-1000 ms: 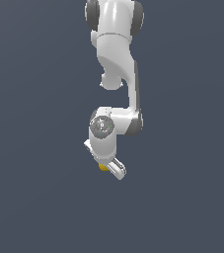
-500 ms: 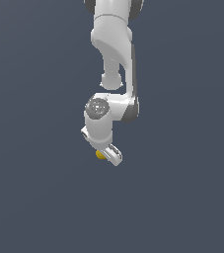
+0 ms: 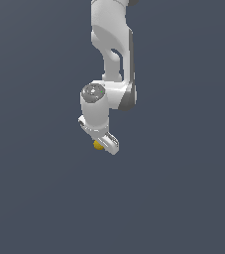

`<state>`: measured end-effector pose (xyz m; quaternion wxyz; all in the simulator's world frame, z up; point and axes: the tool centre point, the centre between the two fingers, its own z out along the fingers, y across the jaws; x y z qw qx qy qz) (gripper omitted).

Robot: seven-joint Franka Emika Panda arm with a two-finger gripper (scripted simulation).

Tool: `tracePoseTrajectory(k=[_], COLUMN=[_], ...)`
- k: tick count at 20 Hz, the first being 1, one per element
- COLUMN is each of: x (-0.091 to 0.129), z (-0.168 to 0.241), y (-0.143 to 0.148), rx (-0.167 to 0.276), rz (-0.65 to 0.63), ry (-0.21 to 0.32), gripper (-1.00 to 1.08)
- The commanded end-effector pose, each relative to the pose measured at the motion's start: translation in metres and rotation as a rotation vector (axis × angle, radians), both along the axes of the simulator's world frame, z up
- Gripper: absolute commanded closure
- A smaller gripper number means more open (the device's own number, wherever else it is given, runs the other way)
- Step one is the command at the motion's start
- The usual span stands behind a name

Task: Pick up the object and move it to a goal position.

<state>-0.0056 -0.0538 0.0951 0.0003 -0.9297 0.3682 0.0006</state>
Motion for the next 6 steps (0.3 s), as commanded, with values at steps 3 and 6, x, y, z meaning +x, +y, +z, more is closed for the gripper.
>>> tracePoseTrajectory(k=[3,6], x=[-0.0083,-0.0098], z=[0.0067,0.0079], y=[-0.003,-0.0036], rx=[0.0,0.0], rz=[0.0,0.0], ry=[-0.001,-0.001], gripper=[1.08,1.08])
